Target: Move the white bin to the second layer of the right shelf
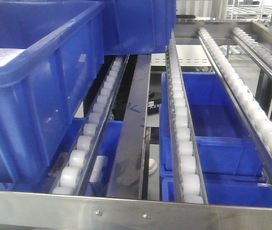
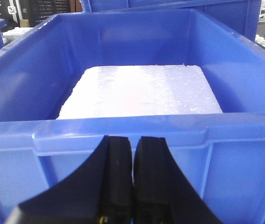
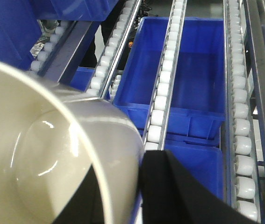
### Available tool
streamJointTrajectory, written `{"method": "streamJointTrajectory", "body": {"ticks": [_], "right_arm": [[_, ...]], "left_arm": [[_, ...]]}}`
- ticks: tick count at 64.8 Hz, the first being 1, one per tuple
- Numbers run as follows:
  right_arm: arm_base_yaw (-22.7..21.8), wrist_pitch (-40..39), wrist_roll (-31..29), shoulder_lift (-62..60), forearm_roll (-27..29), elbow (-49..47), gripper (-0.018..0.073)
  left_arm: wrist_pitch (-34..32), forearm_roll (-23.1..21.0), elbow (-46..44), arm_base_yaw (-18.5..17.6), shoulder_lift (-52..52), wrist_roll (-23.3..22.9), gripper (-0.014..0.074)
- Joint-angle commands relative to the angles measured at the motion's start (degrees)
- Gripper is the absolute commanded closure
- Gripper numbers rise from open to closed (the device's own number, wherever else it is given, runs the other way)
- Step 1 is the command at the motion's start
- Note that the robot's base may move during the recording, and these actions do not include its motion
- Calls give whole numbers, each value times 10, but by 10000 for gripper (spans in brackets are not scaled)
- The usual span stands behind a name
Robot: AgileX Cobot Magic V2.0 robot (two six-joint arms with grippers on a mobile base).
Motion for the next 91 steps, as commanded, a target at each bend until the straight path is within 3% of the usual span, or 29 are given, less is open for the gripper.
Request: {"method": "streamJointTrajectory", "body": {"ticks": [1,91], "right_arm": [[-2,-59,0,7,-3,-18,508],[-2,-83,0,8,-3,-18,508]], "left_arm": [[-48,-3,21,-2,-8,-2,512],[-48,-3,21,-2,-8,-2,512]]}}
